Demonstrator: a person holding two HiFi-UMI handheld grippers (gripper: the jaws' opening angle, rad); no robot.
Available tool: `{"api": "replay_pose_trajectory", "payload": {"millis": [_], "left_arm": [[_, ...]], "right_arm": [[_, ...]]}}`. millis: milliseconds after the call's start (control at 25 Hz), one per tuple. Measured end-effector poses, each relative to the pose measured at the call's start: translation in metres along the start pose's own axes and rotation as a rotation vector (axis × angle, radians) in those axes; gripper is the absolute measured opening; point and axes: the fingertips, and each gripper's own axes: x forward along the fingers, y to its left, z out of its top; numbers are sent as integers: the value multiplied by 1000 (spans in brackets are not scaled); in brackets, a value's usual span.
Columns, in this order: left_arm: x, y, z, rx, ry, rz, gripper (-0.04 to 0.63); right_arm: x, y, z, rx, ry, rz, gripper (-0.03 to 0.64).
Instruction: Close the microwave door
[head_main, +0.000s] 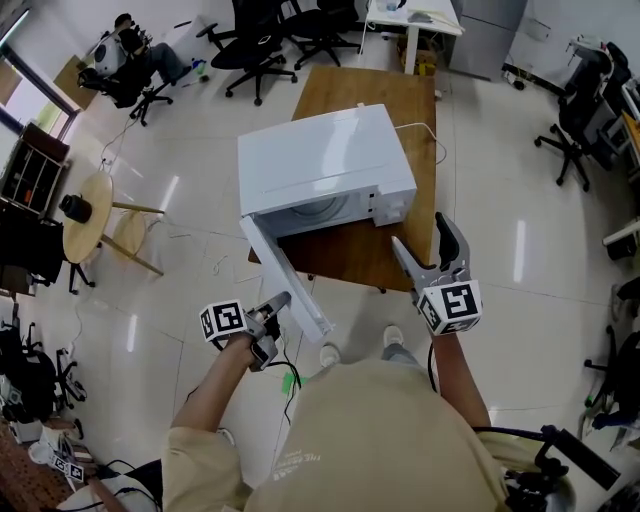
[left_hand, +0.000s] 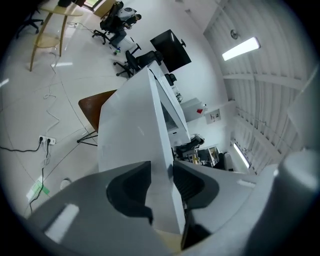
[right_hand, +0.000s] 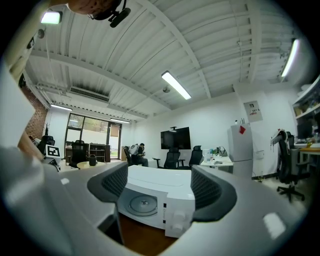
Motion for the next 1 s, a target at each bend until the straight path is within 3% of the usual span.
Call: {"api": "replay_pose_trajectory", "payload": {"millis": [320,600,1000], "left_arm": [[33,-14,5,-58,-60,-19,141],[53,-23,13,-127,-202,1,138],[88,-33,25,-182,-306,42,140]], "right_arm": [[-4,2,0,1,8,-7,382],[-10,-10,4,5,7,-38,382],[-17,-17,8,14,-1,-51,382]]}}
